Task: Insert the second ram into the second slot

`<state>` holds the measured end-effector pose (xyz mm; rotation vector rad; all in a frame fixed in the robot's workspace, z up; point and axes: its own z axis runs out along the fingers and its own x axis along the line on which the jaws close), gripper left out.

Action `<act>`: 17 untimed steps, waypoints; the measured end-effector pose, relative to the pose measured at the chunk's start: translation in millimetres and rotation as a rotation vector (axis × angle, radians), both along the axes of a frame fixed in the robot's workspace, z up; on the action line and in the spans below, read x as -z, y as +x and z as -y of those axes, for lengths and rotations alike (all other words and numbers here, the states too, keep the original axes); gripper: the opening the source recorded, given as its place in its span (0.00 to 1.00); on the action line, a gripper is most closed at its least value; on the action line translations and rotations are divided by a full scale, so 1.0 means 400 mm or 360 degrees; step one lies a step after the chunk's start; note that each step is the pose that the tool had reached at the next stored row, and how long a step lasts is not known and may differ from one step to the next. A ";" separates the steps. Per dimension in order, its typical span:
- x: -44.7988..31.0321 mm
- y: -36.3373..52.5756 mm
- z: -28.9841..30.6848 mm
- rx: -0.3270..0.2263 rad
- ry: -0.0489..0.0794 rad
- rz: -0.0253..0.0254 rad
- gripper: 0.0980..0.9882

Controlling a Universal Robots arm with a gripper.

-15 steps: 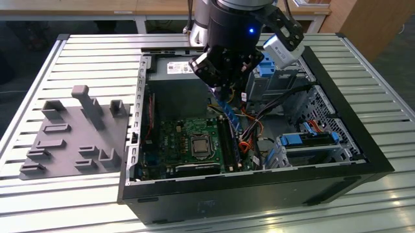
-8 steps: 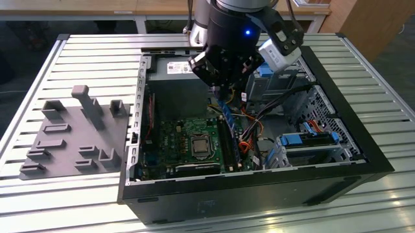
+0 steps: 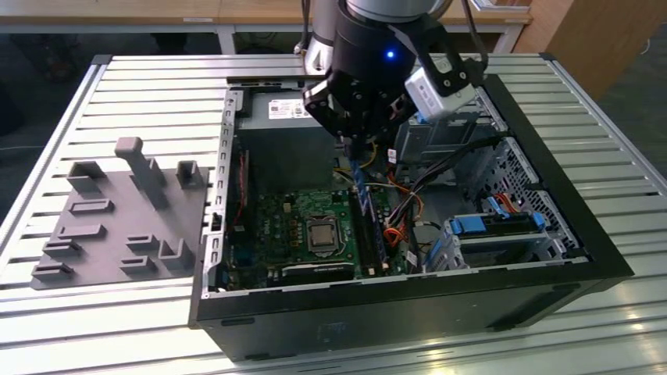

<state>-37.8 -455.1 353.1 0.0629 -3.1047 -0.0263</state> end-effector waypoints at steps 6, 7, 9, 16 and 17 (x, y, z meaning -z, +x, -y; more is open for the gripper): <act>0.004 0.000 -0.003 0.0159 0.0003 -0.00001 0.02; 0.005 0.000 -0.003 0.0177 0.0004 -0.00001 0.02; 0.009 0.000 -0.003 0.0196 0.0011 -0.00004 0.02; 0.034 0.002 -0.003 0.0193 0.0030 -0.00016 0.02; 0.036 0.002 -0.003 0.0187 0.0031 -0.00017 0.02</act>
